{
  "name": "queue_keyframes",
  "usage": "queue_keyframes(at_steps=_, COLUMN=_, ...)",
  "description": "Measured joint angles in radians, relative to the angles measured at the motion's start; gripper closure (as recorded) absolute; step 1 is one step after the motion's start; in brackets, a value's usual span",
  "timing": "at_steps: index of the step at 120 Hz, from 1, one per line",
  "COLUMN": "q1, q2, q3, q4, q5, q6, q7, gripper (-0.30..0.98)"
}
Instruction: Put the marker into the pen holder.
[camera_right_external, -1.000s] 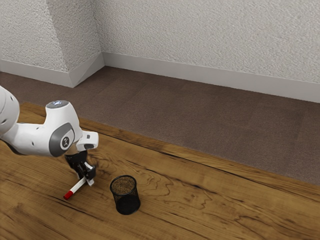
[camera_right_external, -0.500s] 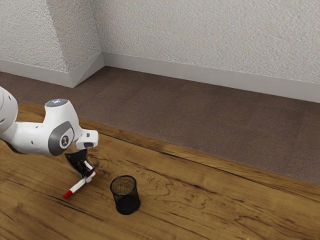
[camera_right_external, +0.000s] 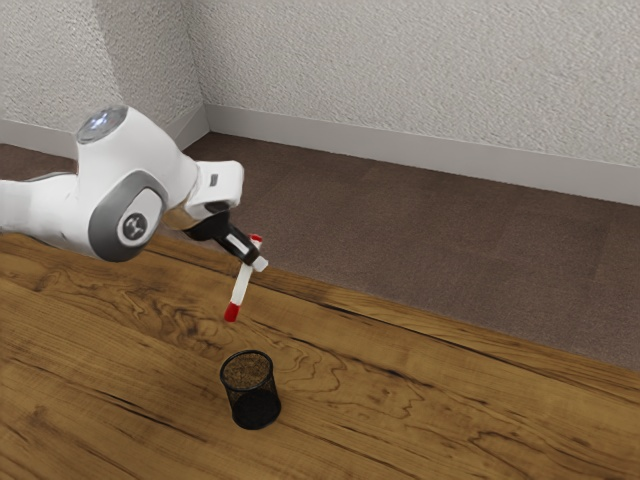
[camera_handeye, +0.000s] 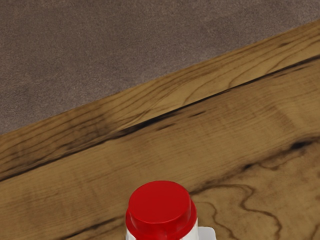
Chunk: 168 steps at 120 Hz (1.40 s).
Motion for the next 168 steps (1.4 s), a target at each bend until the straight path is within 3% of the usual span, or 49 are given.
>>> queue_keyframes(at_steps=22, q1=-0.032, q2=0.065, q3=0.001, q4=-0.092, q5=-0.112, q6=0.155, q7=0.000, gripper=0.76)
queue_keyframes(at_steps=40, q1=-0.027, q2=0.081, q3=0.001, q4=-0.120, q5=-0.155, q6=0.224, q7=0.011, gripper=0.75)
queue_keyframes(at_steps=92, q1=-0.062, q2=0.008, q3=-0.004, q4=-0.196, q5=-0.178, q6=0.269, q7=0.042, gripper=0.74)
queue_keyframes(at_steps=137, q1=-0.082, q2=0.026, q3=-0.011, q4=-0.223, q5=-0.178, q6=0.262, q7=0.055, gripper=0.73)
queue_keyframes(at_steps=168, q1=-0.085, q2=0.021, q3=-0.013, q4=-0.212, q5=-0.176, q6=0.253, q7=0.059, gripper=0.27)
